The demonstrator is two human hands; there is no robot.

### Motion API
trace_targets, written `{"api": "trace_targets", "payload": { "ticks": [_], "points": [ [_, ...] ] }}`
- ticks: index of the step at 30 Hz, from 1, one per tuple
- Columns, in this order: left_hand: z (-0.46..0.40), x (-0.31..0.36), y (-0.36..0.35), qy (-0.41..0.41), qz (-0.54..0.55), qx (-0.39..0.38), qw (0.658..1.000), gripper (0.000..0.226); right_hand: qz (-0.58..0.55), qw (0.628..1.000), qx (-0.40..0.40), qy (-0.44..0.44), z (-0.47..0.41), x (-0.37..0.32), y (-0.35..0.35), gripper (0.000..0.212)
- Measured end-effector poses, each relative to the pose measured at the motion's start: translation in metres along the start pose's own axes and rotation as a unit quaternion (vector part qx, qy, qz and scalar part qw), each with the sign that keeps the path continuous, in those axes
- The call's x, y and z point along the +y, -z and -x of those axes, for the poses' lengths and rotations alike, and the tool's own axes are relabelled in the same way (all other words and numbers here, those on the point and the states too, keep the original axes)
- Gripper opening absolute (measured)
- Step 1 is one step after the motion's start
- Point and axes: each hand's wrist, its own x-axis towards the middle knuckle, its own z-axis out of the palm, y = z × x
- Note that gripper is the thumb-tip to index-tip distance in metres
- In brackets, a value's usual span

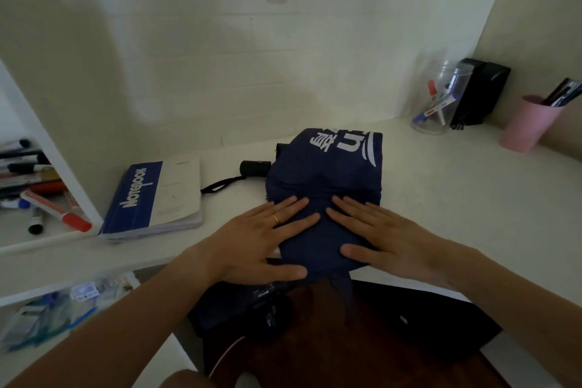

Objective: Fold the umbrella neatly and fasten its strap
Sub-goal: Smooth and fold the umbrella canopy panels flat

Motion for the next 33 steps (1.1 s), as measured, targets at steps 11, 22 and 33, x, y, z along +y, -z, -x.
{"api": "trace_targets", "payload": {
  "ticks": [11, 22, 33],
  "points": [
    [-0.019, 0.000, 0.004, 0.042, 0.045, 0.059, 0.996, 0.057, -0.027, 0.999, 0.019, -0.010, -0.029, 0.015, 0.006, 0.067],
    [-0.007, 0.007, 0.002, 0.041, 0.042, 0.046, 0.997, 0.050, -0.384, 0.762, 0.430, -0.295, -0.031, 0.007, 0.085, 0.043],
    [-0.008, 0.009, 0.001, 0.048, 0.036, 0.047, 0.997, 0.050, -0.619, 0.690, 0.314, -0.207, -0.033, 0.015, 0.104, 0.027]
  ]
}}
